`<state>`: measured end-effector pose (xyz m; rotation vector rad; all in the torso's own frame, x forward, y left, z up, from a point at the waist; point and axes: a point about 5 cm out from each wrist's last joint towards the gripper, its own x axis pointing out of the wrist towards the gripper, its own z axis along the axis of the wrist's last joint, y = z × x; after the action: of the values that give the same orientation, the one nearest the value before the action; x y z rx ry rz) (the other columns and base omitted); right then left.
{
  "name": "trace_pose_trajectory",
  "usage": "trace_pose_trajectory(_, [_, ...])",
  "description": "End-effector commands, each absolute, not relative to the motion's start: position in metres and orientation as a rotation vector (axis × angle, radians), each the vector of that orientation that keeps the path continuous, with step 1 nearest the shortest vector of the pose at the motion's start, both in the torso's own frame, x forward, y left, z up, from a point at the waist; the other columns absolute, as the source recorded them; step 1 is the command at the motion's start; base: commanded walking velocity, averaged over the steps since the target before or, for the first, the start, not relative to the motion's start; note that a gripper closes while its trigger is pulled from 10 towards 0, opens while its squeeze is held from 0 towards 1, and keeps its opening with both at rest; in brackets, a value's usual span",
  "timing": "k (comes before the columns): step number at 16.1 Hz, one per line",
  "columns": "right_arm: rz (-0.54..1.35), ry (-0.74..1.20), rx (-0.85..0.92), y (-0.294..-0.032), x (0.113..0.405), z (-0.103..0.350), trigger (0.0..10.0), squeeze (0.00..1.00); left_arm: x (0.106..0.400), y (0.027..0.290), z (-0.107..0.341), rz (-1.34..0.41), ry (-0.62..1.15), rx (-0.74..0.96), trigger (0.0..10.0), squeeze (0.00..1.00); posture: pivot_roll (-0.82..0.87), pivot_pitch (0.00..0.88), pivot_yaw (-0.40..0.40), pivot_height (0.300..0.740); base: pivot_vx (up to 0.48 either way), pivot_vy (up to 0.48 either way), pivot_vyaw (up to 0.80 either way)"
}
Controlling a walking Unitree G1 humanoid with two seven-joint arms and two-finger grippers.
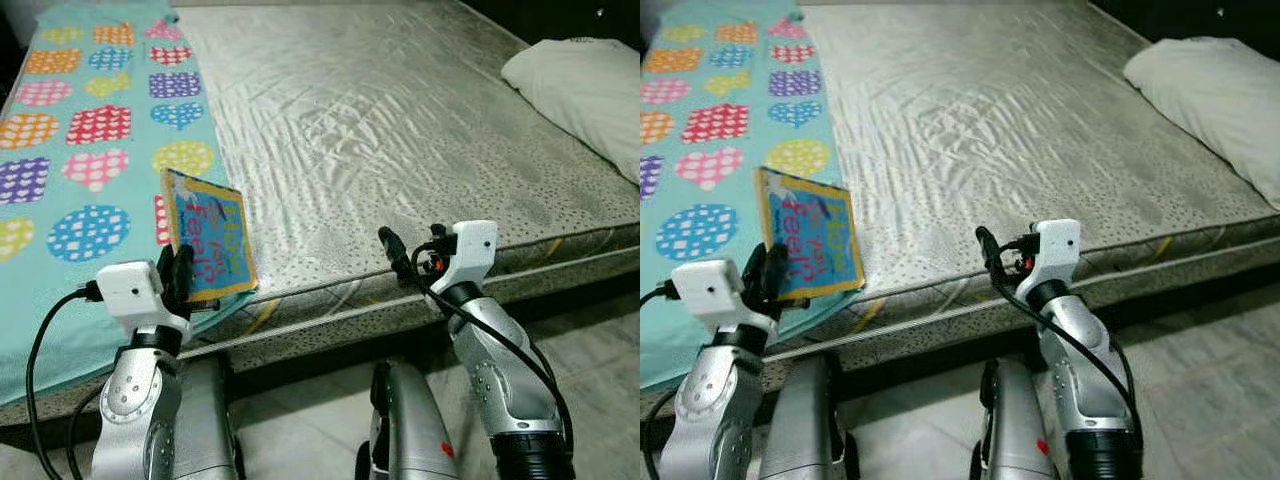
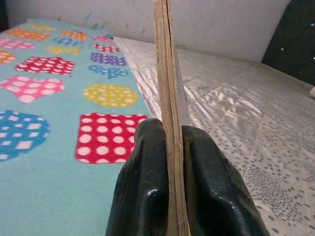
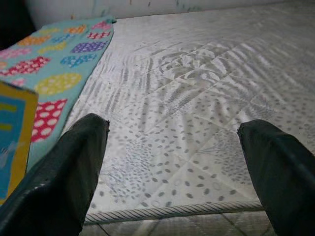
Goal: Clean up the room
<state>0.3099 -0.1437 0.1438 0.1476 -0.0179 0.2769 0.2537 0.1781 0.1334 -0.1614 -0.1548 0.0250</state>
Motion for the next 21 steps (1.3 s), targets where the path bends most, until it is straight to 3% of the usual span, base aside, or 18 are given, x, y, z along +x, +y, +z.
trace_pose_trajectory(1, [0.254,-0.027,0.158,-0.148,0.311,0.147,10.0,0.0,0.252,0.175,0.139,0.02,-0.172,-0.153,0.0,0.0,-0.05,0.038,-0.028,0.508,0.0,0.0,0.0])
trace_pose_trajectory(21, [0.224,-0.085,0.152,-0.15,0.333,0.161,10.0,0.0,0.281,0.173,0.148,0.004,-0.172,-0.164,0.0,0.0,-0.05,0.0,-0.007,0.723,0.0,0.0,0.0])
